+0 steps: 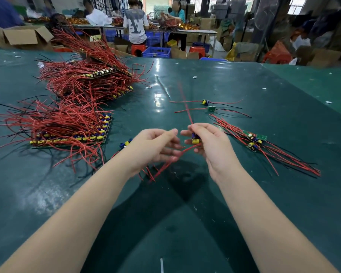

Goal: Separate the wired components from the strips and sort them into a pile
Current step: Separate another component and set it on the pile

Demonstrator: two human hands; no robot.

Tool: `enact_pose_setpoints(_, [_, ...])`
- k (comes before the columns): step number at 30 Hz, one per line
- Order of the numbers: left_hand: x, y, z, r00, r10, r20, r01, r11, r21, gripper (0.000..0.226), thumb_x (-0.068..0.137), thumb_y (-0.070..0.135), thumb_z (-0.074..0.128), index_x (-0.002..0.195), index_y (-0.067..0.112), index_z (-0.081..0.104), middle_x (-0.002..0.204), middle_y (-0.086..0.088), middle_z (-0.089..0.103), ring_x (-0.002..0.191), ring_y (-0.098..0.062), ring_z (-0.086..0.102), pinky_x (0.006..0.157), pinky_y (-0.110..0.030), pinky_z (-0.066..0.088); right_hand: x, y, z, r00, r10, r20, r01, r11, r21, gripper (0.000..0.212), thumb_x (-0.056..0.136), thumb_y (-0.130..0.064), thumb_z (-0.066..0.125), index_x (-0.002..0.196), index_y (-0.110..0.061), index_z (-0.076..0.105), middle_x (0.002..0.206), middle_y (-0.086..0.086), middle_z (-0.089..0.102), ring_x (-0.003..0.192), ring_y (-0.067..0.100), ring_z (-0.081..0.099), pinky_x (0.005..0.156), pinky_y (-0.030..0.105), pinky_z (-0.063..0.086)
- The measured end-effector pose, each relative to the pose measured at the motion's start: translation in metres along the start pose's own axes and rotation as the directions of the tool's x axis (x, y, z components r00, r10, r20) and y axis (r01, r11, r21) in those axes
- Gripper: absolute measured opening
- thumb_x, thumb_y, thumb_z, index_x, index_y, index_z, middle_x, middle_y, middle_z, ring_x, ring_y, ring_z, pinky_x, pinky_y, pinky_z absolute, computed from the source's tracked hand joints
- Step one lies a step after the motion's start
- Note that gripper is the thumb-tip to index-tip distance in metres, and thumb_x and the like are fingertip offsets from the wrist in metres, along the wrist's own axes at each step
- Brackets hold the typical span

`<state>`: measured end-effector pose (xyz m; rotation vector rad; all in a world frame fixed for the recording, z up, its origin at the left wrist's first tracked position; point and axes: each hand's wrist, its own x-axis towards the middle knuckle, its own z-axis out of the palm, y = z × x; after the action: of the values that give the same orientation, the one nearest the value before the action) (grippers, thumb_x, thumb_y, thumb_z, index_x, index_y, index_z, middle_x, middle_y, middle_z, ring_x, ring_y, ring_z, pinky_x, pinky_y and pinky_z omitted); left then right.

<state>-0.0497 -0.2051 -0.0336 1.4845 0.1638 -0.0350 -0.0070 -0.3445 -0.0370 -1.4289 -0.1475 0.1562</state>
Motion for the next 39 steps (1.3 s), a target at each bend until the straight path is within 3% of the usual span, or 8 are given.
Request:
enact_pose_setpoints(5, [-0.005, -0.001, 0.004, 0.965, -0.154, 0.21, 0.139, 0.987, 0.083, 0.032, 0.097, 0.034, 0.051, 0.096, 0.008, 0.07, 0.076, -0.003, 0.072, 0.056, -0.006, 0.065, 0.049, -0.015, 0.05, 0.004, 0.0, 0.0, 1.0, 0.015, 0.011, -0.016, 0.996, 0.092, 0.013, 0.099, -0.014, 0.047, 0.087, -0.02, 0.05, 0.082, -0.001, 0.076, 0.064, 0.015, 0.064, 0.059, 0.025, 0.045])
enact_pose_setpoints(11, [0.0, 0.001, -0.005, 0.987, -0.095, 0.128, 0.082, 0.992, 0.1, 0.022, 0.094, 0.019, 0.058, 0.083, 0.015, 0.076, 0.06, 0.01, 0.056, 0.044, -0.002, 0.035, 0.036, -0.01, 0.025, 0.006, -0.005, -0.006, 0.982, 0.03, 0.186, -0.056, 0.989, 0.14, 0.008, 0.093, -0.002, 0.057, 0.097, -0.007, 0.061, 0.097, 0.012, 0.072, 0.074, 0.019, 0.067, 0.067, 0.026, 0.056])
enact_pose_setpoints(19, [-0.001, -0.001, -0.009, 0.99, -0.012, 0.138, -0.046, 0.912, 0.409, 0.024, 0.098, 0.023, 0.051, 0.095, 0.016, 0.074, 0.06, 0.013, 0.057, 0.05, -0.001, 0.051, 0.046, -0.011, 0.038, 0.003, -0.003, -0.012, 0.972, -0.09, 0.219, 0.129, 0.977, -0.172, 0.017, 0.086, 0.003, 0.065, 0.095, -0.01, 0.071, 0.083, 0.013, 0.07, 0.07, 0.016, 0.066, 0.073, 0.024, 0.057])
enact_pose_setpoints(22, [0.001, -0.004, -0.007, 0.992, 0.01, 0.123, -0.056, 0.925, 0.375, 0.028, 0.098, 0.028, 0.051, 0.095, 0.013, 0.074, 0.057, 0.013, 0.054, 0.051, -0.003, 0.052, 0.052, -0.012, 0.044, 0.003, -0.001, -0.011, 0.969, -0.131, 0.211, 0.177, 0.96, -0.215, 0.017, 0.083, -0.002, 0.07, 0.094, -0.014, 0.073, 0.08, 0.008, 0.069, 0.07, 0.014, 0.063, 0.077, 0.026, 0.057])
enact_pose_setpoints(27, [0.001, -0.004, -0.009, 0.993, 0.062, 0.1, -0.093, 0.935, 0.343, 0.021, 0.095, 0.02, 0.058, 0.081, 0.019, 0.073, 0.059, 0.011, 0.061, 0.056, -0.004, 0.061, 0.054, -0.013, 0.045, 0.006, -0.003, -0.012, 0.991, 0.004, 0.137, -0.006, 1.0, 0.015, 0.007, 0.085, -0.008, 0.069, 0.081, -0.013, 0.072, 0.074, 0.007, 0.072, 0.071, 0.016, 0.07, 0.074, 0.028, 0.058])
enact_pose_setpoints(33, [0.0, 0.002, -0.014, 0.963, 0.256, 0.089, -0.266, 0.832, 0.487, 0.022, 0.095, 0.018, 0.058, 0.079, 0.013, 0.073, 0.061, 0.008, 0.065, 0.06, -0.005, 0.063, 0.062, -0.02, 0.045, 0.008, -0.006, -0.016, 0.965, 0.189, 0.18, -0.229, 0.944, 0.236, 0.005, 0.087, -0.011, 0.067, 0.085, -0.008, 0.07, 0.077, 0.01, 0.075, 0.073, 0.016, 0.073, 0.063, 0.022, 0.057])
enact_pose_setpoints(36, [0.001, 0.003, -0.016, 0.943, 0.319, 0.093, -0.318, 0.788, 0.526, 0.022, 0.095, 0.015, 0.057, 0.08, 0.012, 0.073, 0.059, 0.009, 0.064, 0.056, -0.003, 0.061, 0.056, -0.016, 0.044, 0.009, -0.005, -0.016, 0.962, 0.197, 0.191, -0.246, 0.927, 0.285, 0.005, 0.087, -0.011, 0.068, 0.085, -0.007, 0.07, 0.078, 0.011, 0.075, 0.073, 0.016, 0.073, 0.063, 0.022, 0.057])
enact_pose_setpoints(39, [0.0, 0.005, -0.017, 0.963, 0.234, 0.131, -0.268, 0.825, 0.498, 0.021, 0.097, 0.016, 0.054, 0.086, 0.015, 0.072, 0.06, 0.009, 0.063, 0.057, -0.004, 0.062, 0.052, -0.013, 0.045, 0.009, -0.004, -0.016, 0.976, 0.098, 0.193, -0.139, 0.968, 0.209, 0.005, 0.087, -0.011, 0.068, 0.085, -0.011, 0.072, 0.081, 0.007, 0.074, 0.076, 0.015, 0.073, 0.068, 0.022, 0.056])
